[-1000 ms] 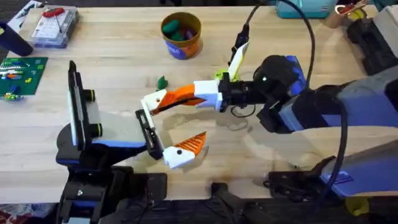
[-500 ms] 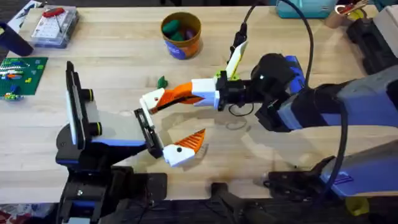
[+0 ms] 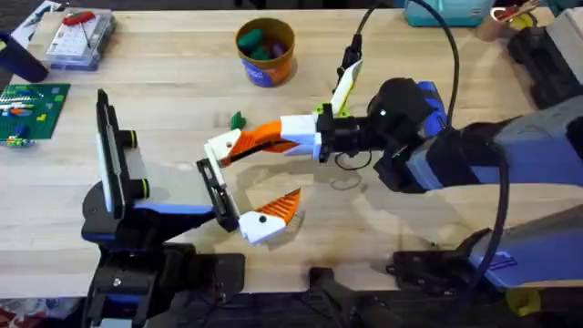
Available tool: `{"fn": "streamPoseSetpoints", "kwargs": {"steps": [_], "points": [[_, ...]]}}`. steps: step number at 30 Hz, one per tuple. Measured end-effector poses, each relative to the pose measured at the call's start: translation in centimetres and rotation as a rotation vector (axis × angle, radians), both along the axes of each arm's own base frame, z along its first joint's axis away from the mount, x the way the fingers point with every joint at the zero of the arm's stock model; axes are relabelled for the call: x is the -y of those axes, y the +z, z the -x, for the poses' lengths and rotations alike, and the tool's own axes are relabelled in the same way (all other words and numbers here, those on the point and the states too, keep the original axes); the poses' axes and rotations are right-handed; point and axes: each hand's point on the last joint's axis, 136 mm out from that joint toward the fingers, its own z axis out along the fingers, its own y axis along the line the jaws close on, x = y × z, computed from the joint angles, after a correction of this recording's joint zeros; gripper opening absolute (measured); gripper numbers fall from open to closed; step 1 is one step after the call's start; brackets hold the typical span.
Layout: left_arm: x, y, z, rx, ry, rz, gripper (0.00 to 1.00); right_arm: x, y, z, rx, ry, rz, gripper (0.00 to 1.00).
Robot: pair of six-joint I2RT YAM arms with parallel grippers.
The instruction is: Pick up the gripper from the table and insert it into the empty holder that is missing its gripper. Then pick up a screw, insert it into the mounting hole, and use the screwdriver to tighten it. Finally, clean up the table by picking up the vegetable and placing it into the bucket.
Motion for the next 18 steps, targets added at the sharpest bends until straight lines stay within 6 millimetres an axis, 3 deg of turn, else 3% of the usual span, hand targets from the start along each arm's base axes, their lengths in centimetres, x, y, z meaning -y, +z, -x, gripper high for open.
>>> {"fn": "streamPoseSetpoints", "kwargs": {"steps": [2,4,6,10,12,18], "points": [[0.0,0.0,0.0,0.000,0.000,0.000,0.988,0.0,0.0,0.0,0.000,0.000,0.000,0.028],[0.0,0.0,0.1,0.001,-0.004,0.000,0.986,0.0,-0.1,-0.1,-0.004,-0.005,0.002,0.155],[0.3,0.1,0.6,0.005,-0.039,0.002,0.986,0.0,-0.2,-0.5,-0.010,-0.028,0.007,0.372],[0.6,0.1,1.2,0.006,-0.075,0.005,0.986,0.0,-0.2,-1.0,-0.003,-0.055,0.007,0.946],[0.6,0.2,1.3,0.006,-0.085,0.006,0.986,0.0,-0.2,-1.1,-0.007,-0.061,0.008,0.990],[0.7,0.2,1.5,0.006,-0.094,0.007,0.986,0.1,-0.2,-1.4,-0.005,-0.074,0.008,0.992]]}}
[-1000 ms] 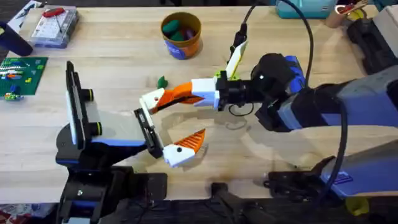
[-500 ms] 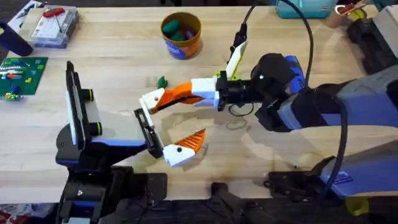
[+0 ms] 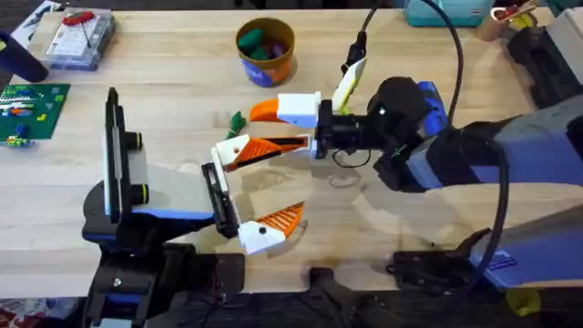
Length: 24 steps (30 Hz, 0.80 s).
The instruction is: Pick up the gripper from the table and insert it into the empty holder that is missing its gripper. Then pick up a screw, insert it into the mounting hole, and use the screwdriver to tighten it. Finally, clean up the table by picking up the vegetable and placing it into the bucket.
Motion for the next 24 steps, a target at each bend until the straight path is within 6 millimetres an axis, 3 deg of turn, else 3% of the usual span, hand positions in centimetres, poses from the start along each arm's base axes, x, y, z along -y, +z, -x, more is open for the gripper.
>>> {"fn": "streamPoseSetpoints", "kwargs": {"steps": [6,12,15,19,24], "points": [[0.0,0.0,0.0,0.001,-0.002,0.000,0.986,0.7,-0.2,-1.0,0.004,-0.029,0.008,0.992],[0.0,0.0,0.0,0.000,-0.002,0.000,0.986,1.8,-2.6,-4.3,-0.019,-0.091,0.134,0.992],[0.0,0.0,0.0,0.001,-0.002,0.000,0.986,1.6,-1.4,-6.8,0.060,-0.108,0.165,0.992],[0.0,0.0,0.0,0.003,-0.002,-0.001,0.986,0.9,2.0,-9.9,0.189,-0.115,0.177,0.992],[0.0,0.0,0.0,0.003,-0.002,-0.001,0.986,1.2,4.5,-11.8,0.258,-0.103,0.246,0.992]]}}
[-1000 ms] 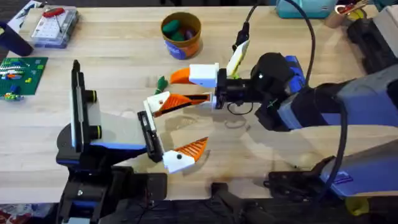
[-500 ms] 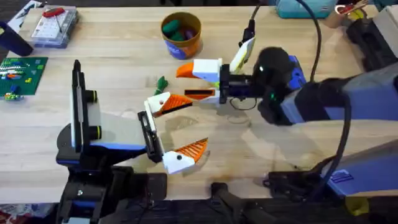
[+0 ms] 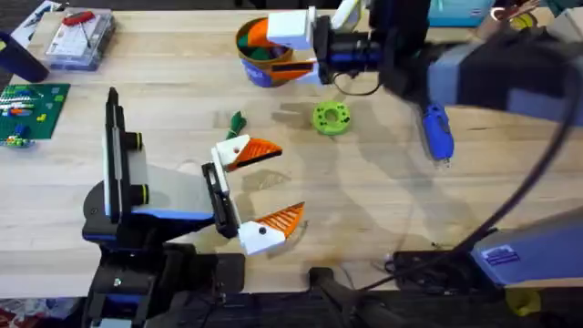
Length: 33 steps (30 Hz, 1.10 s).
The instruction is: Pick up the gripper from the table and insert it into the empty holder that is missing its gripper. Then pick up a screw, insert it into the mounting hole, and use the screwdriver to tighten it. Finally, clean up the table by picking up the vegetable and placing it into the bucket.
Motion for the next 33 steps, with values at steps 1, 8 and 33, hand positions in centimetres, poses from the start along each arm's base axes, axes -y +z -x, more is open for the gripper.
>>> {"fn": "streamPoseSetpoints", "kwargs": {"steps": [1,8,33], "points": [[0.0,0.0,0.0,0.000,0.000,0.000,0.986,0.4,0.1,0.0,-0.012,0.000,0.031,0.992],[0.0,0.0,0.0,0.000,0.000,0.000,0.986,5.6,1.4,1.4,-0.029,-0.036,0.297,0.992],[0.0,0.0,0.0,0.000,-0.003,0.000,0.986,19.6,1.7,11.1,0.082,-0.155,1.042,0.992]]}}
